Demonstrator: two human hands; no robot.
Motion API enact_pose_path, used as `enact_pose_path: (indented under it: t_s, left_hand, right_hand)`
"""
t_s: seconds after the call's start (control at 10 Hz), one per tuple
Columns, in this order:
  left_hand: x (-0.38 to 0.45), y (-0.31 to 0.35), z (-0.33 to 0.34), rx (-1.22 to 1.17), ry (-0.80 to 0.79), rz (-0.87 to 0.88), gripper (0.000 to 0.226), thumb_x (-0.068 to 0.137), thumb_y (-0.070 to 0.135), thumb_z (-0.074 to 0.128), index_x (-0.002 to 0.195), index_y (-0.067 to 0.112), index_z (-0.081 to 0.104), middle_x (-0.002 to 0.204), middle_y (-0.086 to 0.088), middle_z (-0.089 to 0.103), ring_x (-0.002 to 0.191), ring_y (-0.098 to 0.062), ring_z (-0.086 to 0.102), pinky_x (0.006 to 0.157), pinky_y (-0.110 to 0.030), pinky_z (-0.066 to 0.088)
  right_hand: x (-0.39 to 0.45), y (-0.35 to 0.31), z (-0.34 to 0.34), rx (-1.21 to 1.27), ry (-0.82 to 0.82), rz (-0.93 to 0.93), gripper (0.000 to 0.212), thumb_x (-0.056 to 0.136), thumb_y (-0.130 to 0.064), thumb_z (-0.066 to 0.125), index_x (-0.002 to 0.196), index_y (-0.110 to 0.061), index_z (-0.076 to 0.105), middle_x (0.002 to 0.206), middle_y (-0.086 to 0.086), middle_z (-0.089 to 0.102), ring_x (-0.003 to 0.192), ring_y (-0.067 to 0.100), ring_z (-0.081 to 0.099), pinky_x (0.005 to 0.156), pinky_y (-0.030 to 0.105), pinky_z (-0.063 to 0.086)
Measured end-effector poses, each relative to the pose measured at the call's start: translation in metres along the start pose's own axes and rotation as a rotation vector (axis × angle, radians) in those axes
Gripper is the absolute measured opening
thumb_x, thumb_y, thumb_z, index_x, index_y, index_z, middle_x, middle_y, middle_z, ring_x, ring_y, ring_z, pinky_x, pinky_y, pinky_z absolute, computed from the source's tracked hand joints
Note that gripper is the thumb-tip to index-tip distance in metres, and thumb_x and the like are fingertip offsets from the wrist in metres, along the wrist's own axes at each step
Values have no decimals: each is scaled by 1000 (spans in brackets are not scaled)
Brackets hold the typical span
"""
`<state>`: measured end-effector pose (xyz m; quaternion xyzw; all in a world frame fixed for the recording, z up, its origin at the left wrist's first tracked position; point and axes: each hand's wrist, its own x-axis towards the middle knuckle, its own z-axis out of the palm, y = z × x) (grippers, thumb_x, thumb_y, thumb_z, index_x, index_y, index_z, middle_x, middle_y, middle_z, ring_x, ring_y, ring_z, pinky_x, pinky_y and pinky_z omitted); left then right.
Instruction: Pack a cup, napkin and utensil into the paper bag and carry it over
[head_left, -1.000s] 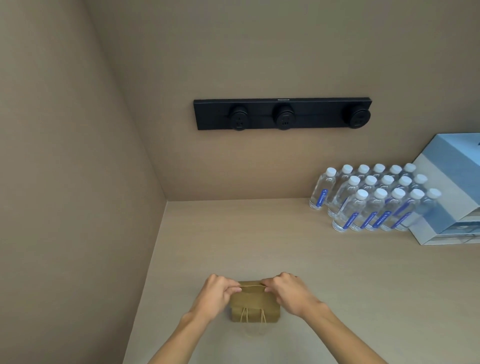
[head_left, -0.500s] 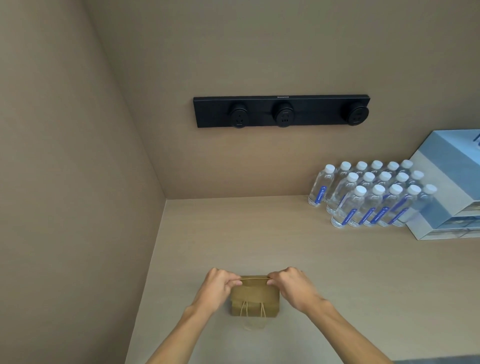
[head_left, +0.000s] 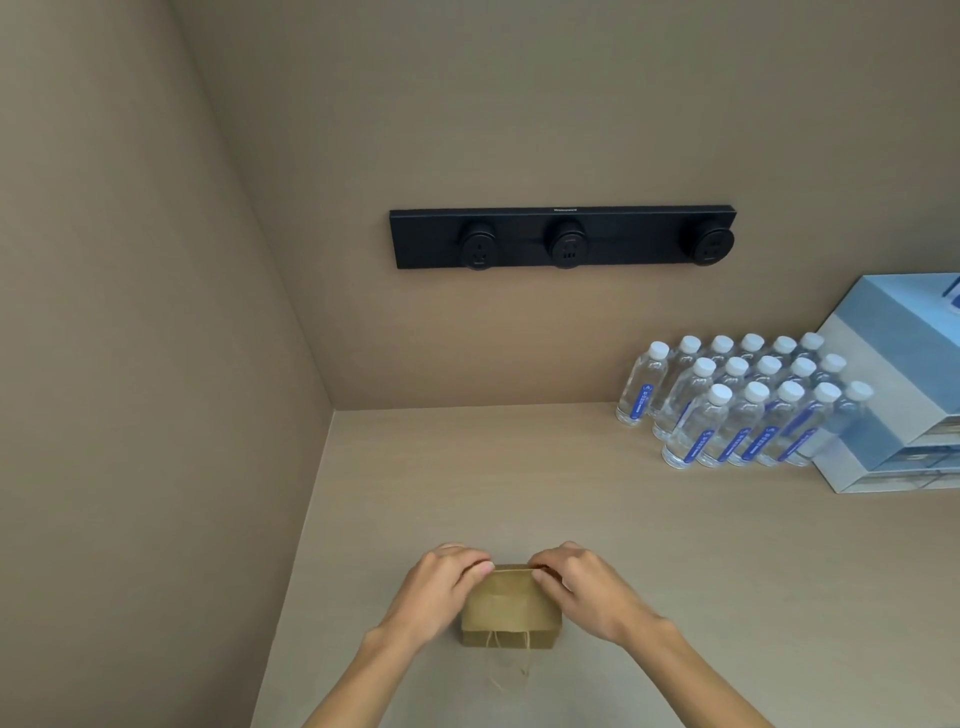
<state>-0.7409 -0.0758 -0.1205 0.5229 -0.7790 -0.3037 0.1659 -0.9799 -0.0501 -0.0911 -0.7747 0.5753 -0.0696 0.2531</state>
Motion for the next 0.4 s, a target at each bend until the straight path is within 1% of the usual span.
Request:
enact_pose_path:
  t_s: [0.1, 0.2, 0.3, 0.4]
  left_hand:
    - [0, 5, 3, 76, 92, 19, 40, 98, 51, 37, 116, 31, 67, 116, 15, 68, 113, -5, 55, 97, -27, 45]
    - [-1, 9, 7, 216, 148, 18, 45, 99, 54, 26, 129, 38, 55, 133, 18, 55, 128, -4, 45, 101, -26, 38]
    - [-3, 17, 6, 266, 171, -57, 50, 99, 58, 15, 144, 47, 32, 158, 16, 30, 146, -10, 24, 114, -31, 27]
    - [0, 21, 8, 340, 210, -71, 52, 98, 59, 7, 149, 54, 2, 165, 18, 1, 153, -13, 6, 120, -35, 14]
  right_hand:
    - [1, -3, 1, -8, 83, 15, 39, 102, -43, 39, 126, -23, 62, 122, -6, 67, 121, 10, 54, 98, 22, 43]
    - [2, -7, 8, -224, 262, -69, 40, 102, -42, 40, 128, -21, 61, 129, -7, 64, 122, 16, 57, 99, 30, 46]
    - [5, -18, 11, -273, 347, 15, 52, 102, -46, 33, 146, -21, 45, 155, -6, 44, 138, 16, 43, 109, 36, 39]
    - [13, -15, 21, -272, 382, 57, 63, 102, -50, 29, 158, -25, 20, 167, -8, 10, 152, 16, 13, 119, 40, 15]
